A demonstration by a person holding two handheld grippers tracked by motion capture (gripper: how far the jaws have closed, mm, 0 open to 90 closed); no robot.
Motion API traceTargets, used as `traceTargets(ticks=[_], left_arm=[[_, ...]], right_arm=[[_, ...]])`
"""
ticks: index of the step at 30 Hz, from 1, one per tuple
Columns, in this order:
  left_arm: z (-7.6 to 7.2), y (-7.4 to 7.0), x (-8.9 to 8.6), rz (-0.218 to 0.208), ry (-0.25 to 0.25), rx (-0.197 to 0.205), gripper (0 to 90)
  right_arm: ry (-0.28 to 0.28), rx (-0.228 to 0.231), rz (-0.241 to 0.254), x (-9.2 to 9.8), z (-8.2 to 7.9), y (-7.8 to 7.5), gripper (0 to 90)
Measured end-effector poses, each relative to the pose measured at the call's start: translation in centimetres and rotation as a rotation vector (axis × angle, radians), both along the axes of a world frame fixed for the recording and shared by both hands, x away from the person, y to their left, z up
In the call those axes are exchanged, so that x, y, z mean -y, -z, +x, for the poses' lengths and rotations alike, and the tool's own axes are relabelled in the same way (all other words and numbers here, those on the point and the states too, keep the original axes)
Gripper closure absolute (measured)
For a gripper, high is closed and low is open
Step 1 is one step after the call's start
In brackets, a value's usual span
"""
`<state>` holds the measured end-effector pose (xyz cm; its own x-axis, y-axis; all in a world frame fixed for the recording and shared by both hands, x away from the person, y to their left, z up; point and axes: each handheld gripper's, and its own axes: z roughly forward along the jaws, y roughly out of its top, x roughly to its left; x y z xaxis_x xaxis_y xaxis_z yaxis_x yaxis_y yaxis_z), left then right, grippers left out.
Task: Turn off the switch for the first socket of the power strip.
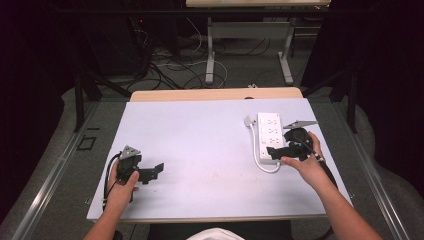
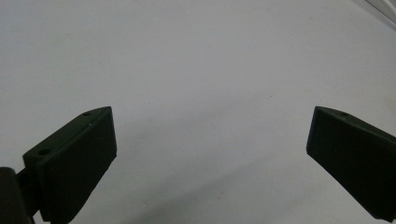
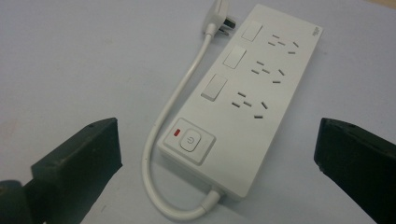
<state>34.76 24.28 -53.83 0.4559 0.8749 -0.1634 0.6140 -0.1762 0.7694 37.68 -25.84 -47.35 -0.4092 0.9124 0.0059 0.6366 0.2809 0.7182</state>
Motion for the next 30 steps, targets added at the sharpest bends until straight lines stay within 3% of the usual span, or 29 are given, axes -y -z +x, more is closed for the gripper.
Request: traceTargets(ticks=[30], left_arm=[[0.0,0.1,0.0,-0.003,-0.011,0.007,1.7]], right_arm=[[0.081,0.040,0.029,3.5,-3.6,2.3,0.0]])
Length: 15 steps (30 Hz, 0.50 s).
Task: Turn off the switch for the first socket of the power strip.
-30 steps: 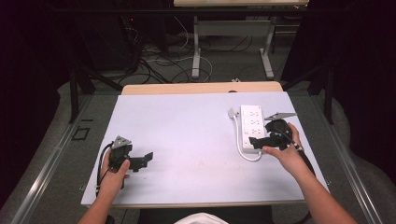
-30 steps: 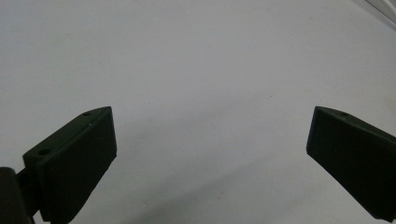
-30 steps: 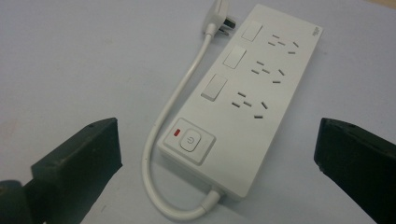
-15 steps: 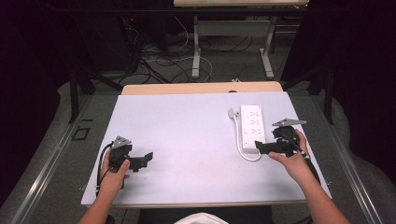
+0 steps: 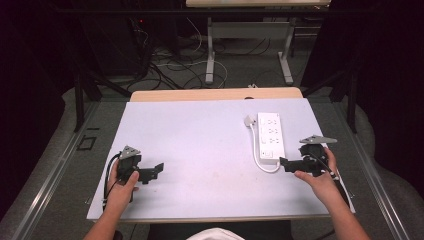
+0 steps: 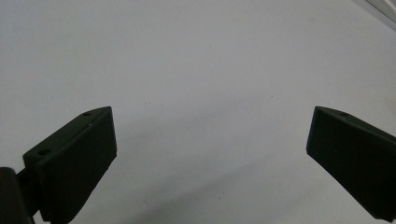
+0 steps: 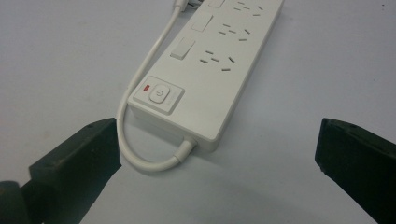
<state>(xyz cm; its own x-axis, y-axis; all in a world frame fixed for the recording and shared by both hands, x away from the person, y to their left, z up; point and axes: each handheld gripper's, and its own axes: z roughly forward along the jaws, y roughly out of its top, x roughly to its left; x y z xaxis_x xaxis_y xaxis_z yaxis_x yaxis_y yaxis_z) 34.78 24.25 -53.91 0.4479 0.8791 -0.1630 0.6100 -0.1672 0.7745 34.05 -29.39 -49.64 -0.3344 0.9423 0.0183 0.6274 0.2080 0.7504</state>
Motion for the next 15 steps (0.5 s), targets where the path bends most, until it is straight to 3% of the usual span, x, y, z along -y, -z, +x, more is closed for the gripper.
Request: traceTargets(ticks=[15], left_arm=[[0.0,0.0,-0.1,0.010,0.003,0.002,1.7]], right_arm=[[0.050,0.001,0.039,1.5,-0.6,2.1,0.0]])
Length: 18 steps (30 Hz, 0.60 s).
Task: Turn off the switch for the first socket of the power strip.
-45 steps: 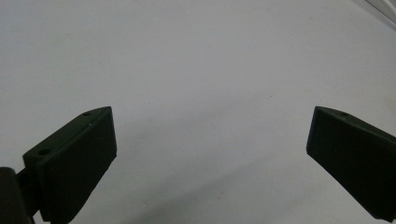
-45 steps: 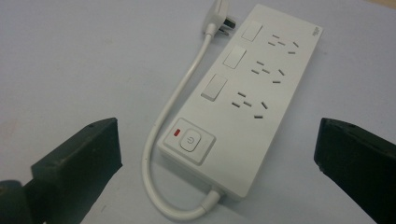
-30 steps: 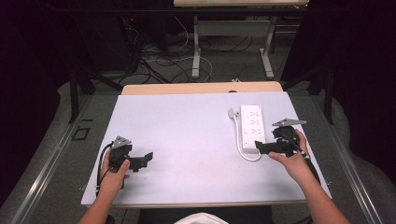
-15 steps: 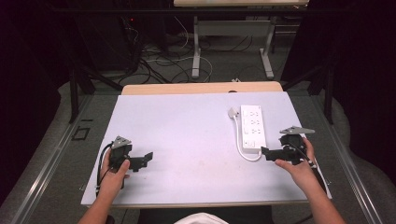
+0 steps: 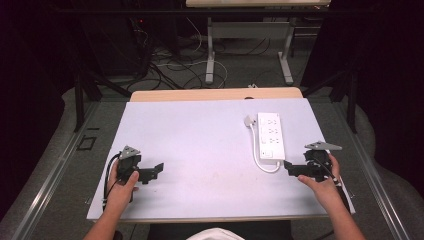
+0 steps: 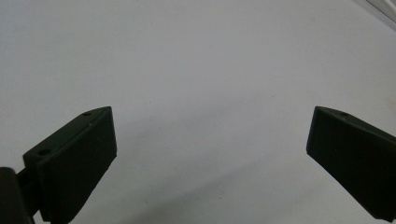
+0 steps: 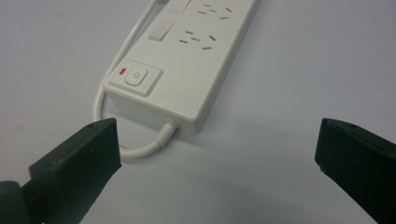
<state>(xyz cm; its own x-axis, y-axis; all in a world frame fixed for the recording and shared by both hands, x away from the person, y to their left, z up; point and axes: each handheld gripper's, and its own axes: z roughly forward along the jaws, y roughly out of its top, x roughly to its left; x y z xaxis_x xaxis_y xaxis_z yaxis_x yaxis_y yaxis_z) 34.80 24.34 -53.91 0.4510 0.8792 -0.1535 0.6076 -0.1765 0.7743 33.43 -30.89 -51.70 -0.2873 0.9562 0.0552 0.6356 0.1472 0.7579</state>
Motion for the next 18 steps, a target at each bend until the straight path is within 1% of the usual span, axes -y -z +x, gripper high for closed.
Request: traceTargets(ticks=[5,9,13,15,16,18], left_arm=[[0.0,0.0,0.0,0.001,0.000,0.001,1.7],[0.0,0.0,0.0,-0.001,0.000,0.000,1.7],[0.0,0.0,0.0,-0.001,0.000,0.000,1.7],[0.0,0.0,0.0,-0.001,0.000,0.000,1.7],[0.0,-0.1,-0.1,0.002,0.016,-0.016,1.7],[0.0,-0.1,-0.1,0.002,0.015,-0.017,1.7]], right_arm=[[0.031,0.022,0.001,0.7,-0.2,0.5,0.0],[0.052,0.024,0.013,1.3,-0.3,1.0,0.1],[0.067,0.032,0.010,1.8,-0.3,1.5,0.3],[0.083,0.029,0.013,2.0,-0.4,1.7,0.6],[0.092,0.037,0.008,2.1,-0.3,1.9,0.5],[0.101,0.034,0.013,2.3,-0.4,2.0,0.6]])
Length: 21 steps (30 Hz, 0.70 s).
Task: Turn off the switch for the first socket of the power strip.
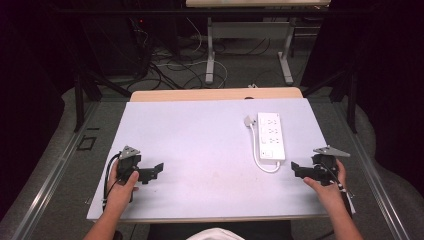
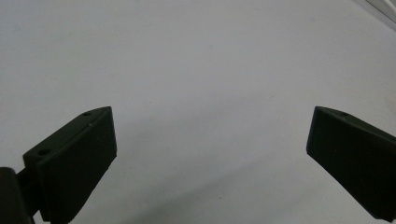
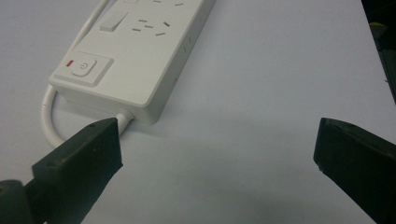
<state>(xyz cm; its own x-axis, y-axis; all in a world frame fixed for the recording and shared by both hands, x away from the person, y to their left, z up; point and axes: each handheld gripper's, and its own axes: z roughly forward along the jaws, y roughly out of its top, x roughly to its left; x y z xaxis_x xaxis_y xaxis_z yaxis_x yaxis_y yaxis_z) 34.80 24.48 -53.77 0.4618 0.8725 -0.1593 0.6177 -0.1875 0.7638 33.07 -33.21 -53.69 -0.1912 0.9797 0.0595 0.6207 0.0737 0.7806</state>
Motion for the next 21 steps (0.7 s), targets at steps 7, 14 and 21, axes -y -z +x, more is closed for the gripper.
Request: traceTargets(ticks=[7,14,21], left_arm=[[0.0,0.0,0.0,0.003,0.001,-0.002,1.7],[0.0,0.0,0.0,0.002,0.001,-0.003,1.7],[0.0,0.1,0.2,-0.005,-0.013,0.015,1.7]], right_arm=[[0.032,-0.007,0.010,0.6,-0.1,0.6,1.7],[0.054,-0.013,0.008,0.9,0.0,1.1,2.1],[0.050,-0.018,-0.006,0.7,0.1,1.5,2.1]])
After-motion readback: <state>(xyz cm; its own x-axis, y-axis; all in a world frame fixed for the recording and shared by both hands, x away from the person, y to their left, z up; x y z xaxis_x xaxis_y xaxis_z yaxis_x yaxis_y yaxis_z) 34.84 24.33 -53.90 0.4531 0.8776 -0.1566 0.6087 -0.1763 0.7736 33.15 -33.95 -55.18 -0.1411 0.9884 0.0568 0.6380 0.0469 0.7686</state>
